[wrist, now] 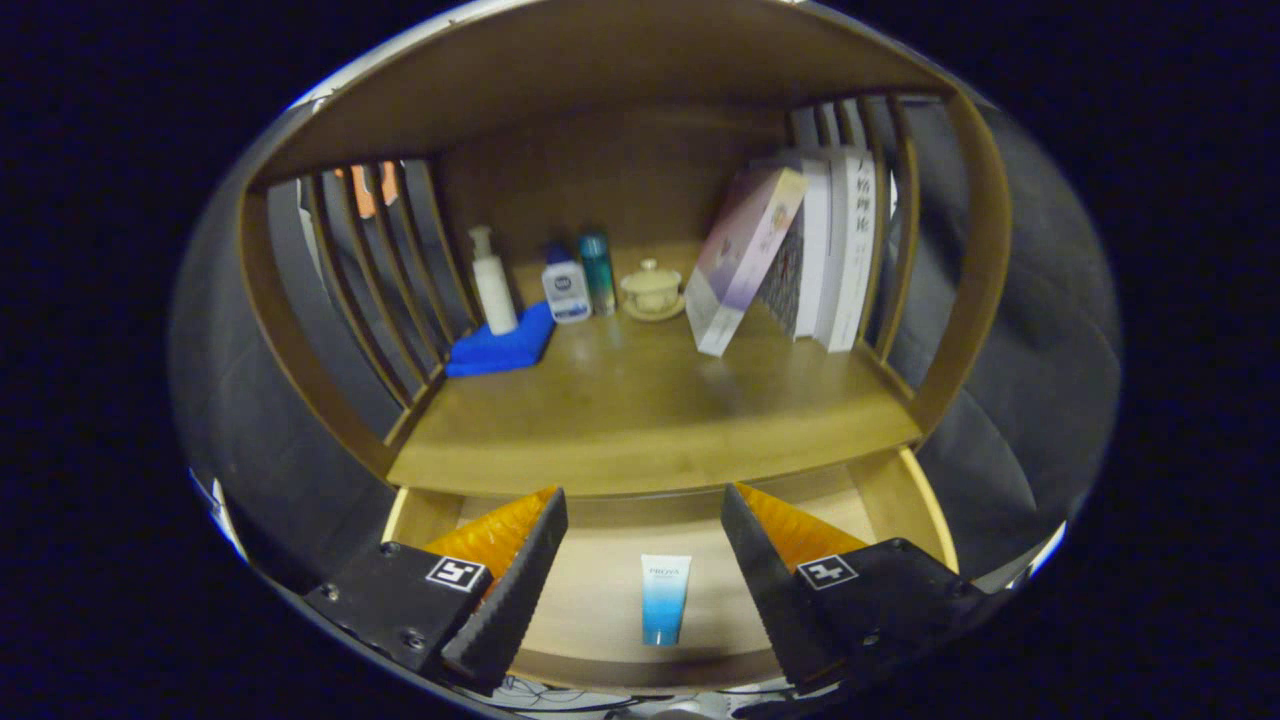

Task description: Pull open the drawer, take out the items inside it, and place them on the countertop above the cabinet.

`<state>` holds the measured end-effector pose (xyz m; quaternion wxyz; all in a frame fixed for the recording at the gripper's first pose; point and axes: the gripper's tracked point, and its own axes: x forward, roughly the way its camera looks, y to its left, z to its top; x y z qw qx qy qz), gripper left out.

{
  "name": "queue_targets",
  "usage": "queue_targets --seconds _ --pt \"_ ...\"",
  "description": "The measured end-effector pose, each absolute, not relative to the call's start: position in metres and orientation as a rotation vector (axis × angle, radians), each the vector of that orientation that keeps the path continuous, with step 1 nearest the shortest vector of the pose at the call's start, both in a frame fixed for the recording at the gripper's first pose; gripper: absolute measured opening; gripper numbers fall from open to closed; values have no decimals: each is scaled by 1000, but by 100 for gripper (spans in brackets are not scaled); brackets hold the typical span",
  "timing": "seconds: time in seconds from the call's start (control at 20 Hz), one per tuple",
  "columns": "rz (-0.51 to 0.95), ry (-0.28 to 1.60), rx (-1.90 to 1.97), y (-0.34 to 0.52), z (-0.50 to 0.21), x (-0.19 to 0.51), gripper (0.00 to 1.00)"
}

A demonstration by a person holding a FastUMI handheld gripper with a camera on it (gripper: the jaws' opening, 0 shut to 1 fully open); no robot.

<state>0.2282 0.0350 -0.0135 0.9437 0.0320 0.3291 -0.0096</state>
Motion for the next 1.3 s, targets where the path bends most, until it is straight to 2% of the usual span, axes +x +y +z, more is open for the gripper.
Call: queue_targets --seconds 0.45,0.95,1.15,1.2,1.3 --pt "-69 1101 78 35 -138 225 95" --pt "-132 1321 109 31 -175 195 95" --pt "-146 1338 67 31 -179 192 81" --pt "-153 1335 48 28 -179 192 66" --pt "-155 1332 44 28 -179 191 56"
